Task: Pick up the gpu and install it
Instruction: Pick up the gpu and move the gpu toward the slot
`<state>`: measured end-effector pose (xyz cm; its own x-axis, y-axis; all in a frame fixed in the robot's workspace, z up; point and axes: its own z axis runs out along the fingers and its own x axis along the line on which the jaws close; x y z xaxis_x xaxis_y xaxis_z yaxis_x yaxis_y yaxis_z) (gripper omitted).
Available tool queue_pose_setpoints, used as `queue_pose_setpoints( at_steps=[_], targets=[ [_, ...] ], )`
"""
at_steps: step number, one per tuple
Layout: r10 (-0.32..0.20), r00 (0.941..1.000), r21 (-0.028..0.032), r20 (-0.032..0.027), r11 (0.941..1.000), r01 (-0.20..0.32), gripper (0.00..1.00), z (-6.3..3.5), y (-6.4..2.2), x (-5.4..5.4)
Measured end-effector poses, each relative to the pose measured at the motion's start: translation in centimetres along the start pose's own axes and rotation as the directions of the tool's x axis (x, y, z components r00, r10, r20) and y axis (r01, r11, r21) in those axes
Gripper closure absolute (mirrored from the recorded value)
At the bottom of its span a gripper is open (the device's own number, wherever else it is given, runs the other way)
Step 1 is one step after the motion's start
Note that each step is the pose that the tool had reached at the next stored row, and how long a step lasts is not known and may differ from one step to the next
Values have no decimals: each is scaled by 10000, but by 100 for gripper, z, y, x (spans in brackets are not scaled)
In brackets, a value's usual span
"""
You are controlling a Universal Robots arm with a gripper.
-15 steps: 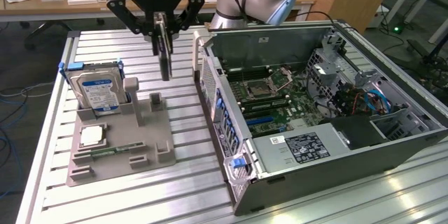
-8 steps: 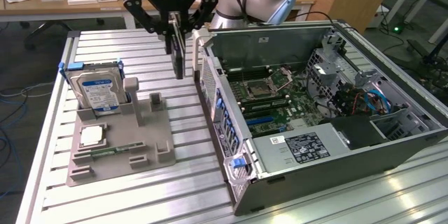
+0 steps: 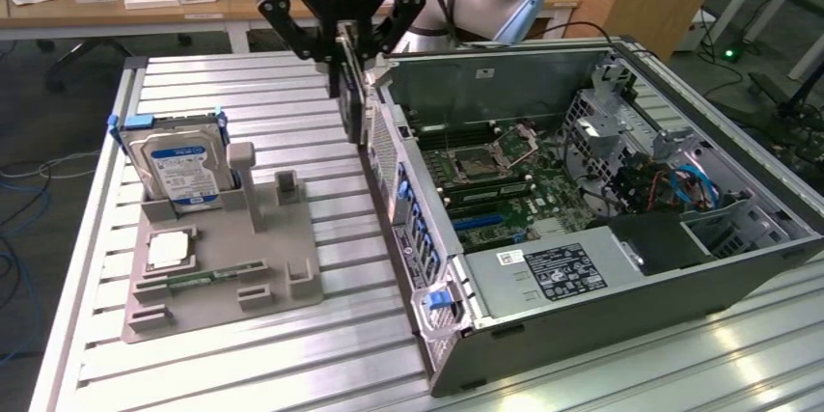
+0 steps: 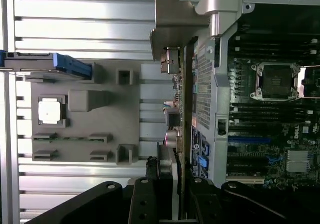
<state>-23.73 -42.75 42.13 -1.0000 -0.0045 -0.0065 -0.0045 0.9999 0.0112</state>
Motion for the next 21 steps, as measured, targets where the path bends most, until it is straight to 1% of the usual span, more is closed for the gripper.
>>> queue_pose_setpoints(
  at_steps=[1,4,6,11,15,21],
  targets=[
    [-1,10000,0,-8,10000,1,72,1,0,-43],
    [-5,10000,-1,-96,10000,5,72,3,-1,-150],
    [-26,9999,-1,-117,10000,26,72,5,-1,-216],
    [-312,9994,-3,-123,9995,312,72,11,-2,-322],
    [-363,9993,-3,-125,9993,363,72,18,-2,-426],
    [-364,9993,-4,-124,9993,364,72,28,-3,-642]
  ],
)
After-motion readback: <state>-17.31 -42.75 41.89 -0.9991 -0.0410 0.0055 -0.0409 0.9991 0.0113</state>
